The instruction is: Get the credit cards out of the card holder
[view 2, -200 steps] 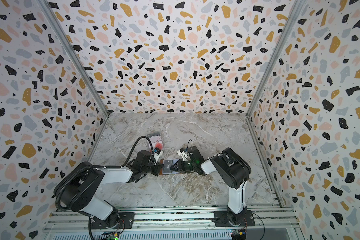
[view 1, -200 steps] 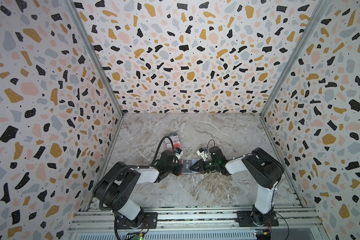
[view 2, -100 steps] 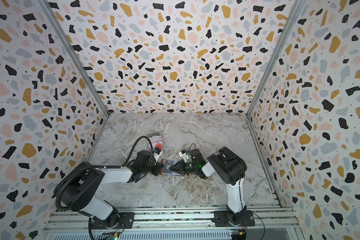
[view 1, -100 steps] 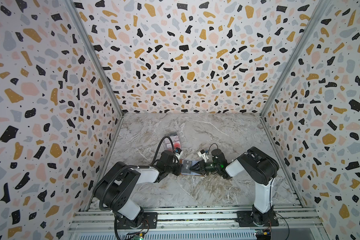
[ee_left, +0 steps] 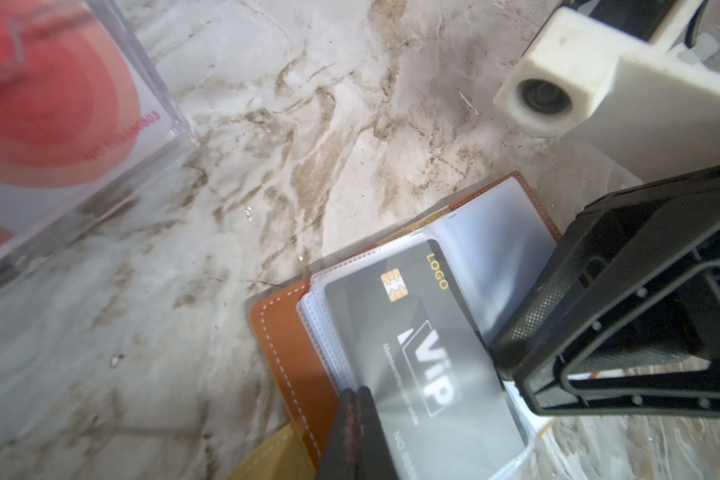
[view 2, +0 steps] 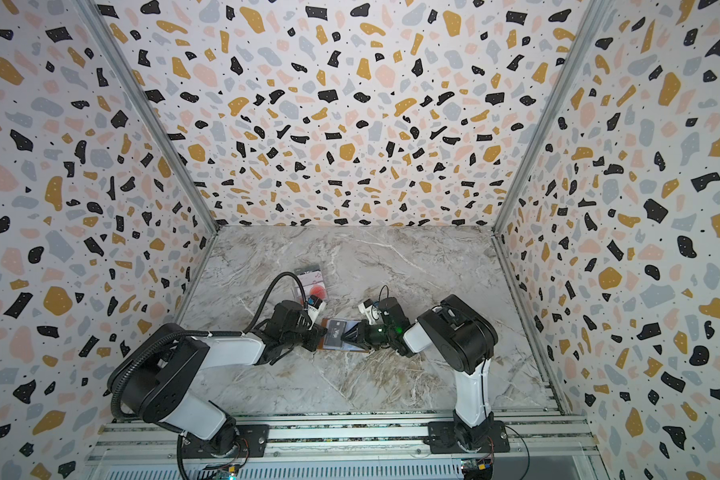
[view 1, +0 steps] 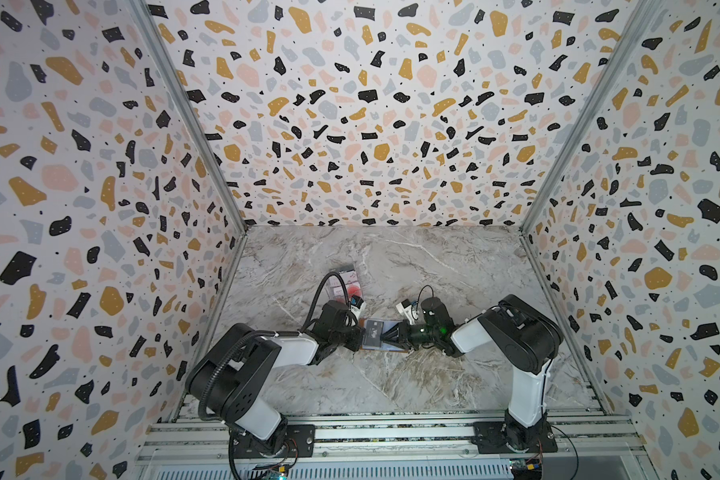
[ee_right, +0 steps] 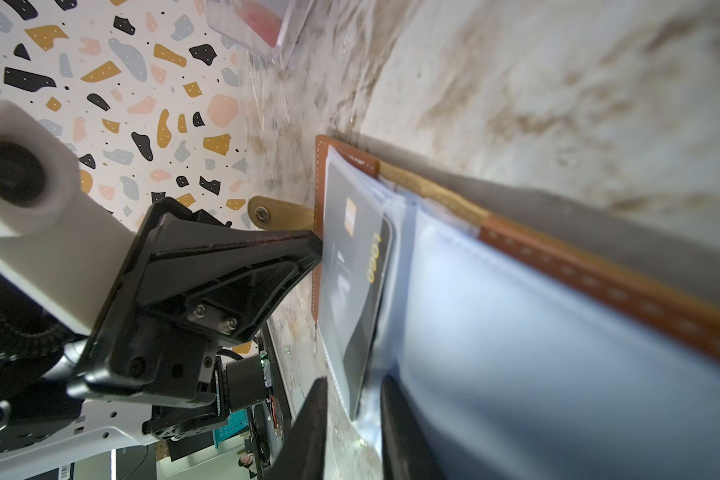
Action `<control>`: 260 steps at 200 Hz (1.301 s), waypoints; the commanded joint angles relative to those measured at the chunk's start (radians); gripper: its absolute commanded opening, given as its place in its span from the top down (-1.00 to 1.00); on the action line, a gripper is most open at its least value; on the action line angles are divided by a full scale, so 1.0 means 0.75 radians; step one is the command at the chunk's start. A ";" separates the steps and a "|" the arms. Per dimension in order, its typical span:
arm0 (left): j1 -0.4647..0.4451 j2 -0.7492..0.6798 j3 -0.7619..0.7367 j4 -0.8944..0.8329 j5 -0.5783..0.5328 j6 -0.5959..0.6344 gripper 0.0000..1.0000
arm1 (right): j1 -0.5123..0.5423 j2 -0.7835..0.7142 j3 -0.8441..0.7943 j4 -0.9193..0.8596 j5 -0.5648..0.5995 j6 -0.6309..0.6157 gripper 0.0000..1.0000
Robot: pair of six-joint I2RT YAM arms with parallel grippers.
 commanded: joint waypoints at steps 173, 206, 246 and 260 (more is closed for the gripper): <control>0.003 0.038 -0.020 -0.065 0.023 0.003 1.00 | 0.025 0.004 0.096 0.011 -0.080 -0.064 0.62; 0.003 0.039 -0.020 -0.065 0.025 0.004 1.00 | 0.025 -0.030 0.102 -0.065 -0.065 -0.111 0.63; 0.003 0.037 -0.020 -0.066 0.022 0.004 1.00 | 0.023 -0.030 0.100 -0.079 -0.063 -0.108 0.62; 0.003 0.039 -0.021 -0.065 0.023 0.005 1.00 | 0.024 -0.032 0.092 -0.079 -0.060 -0.104 0.59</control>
